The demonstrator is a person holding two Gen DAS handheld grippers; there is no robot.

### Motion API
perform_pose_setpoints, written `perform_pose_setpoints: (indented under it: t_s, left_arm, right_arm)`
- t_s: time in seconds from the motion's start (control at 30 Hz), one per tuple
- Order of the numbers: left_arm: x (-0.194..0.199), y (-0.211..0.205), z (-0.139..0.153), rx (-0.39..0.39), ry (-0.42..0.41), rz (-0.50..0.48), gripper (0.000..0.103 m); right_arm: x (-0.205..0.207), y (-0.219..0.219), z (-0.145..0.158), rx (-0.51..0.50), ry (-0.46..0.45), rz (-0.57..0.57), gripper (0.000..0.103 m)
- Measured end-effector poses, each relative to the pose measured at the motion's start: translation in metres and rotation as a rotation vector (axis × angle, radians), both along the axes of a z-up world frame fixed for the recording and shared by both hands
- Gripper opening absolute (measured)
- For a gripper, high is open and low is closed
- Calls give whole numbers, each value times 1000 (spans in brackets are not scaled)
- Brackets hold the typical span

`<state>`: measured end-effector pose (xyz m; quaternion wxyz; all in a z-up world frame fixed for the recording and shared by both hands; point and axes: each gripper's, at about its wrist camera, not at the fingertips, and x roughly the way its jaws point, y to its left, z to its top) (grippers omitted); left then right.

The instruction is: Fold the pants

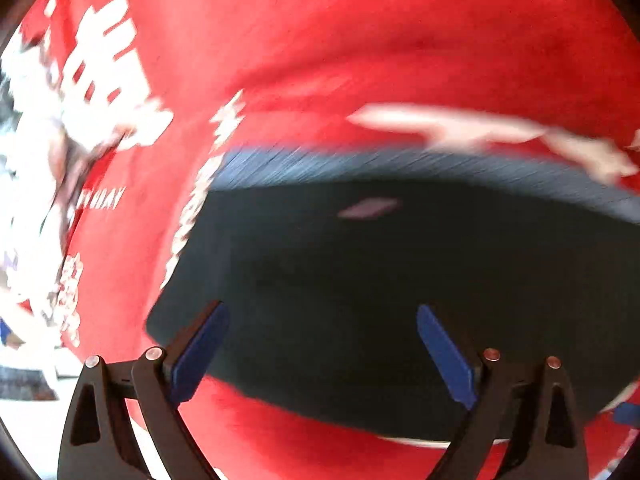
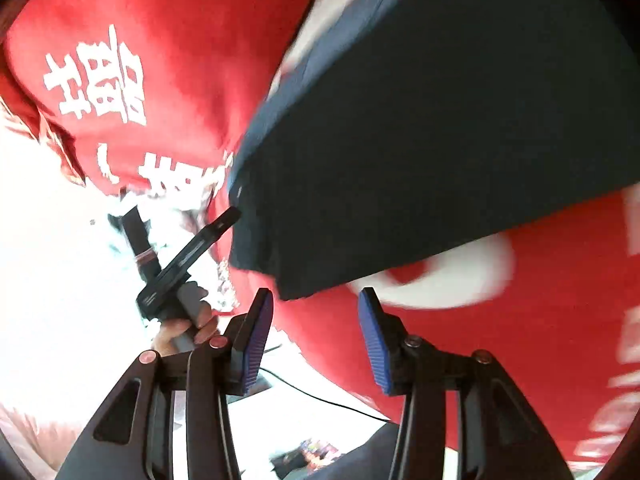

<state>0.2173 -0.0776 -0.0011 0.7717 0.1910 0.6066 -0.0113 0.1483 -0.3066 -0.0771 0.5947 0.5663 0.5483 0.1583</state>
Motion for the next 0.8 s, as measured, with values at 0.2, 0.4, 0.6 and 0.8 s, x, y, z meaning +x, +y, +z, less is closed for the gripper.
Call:
perform_pose_setpoints:
  t_s: [0.2,0.4,0.6,0.8]
  left_arm:
    - [3,38,-17,-173,33,-3,103]
    - [-2,47,-18,-224,28,-19,103]
    - [4,55,-22,-235,33,-54,103]
    - [3,53,-2,-221,17,-83,103]
  right_arm:
    - [17,45,-23,34,37,-57,49]
    - [16,43,-10,25,30,-121,46]
    - [19,38,21,-187,-5,-13,8]
    - [-8,33,29,-330,152,103,20]
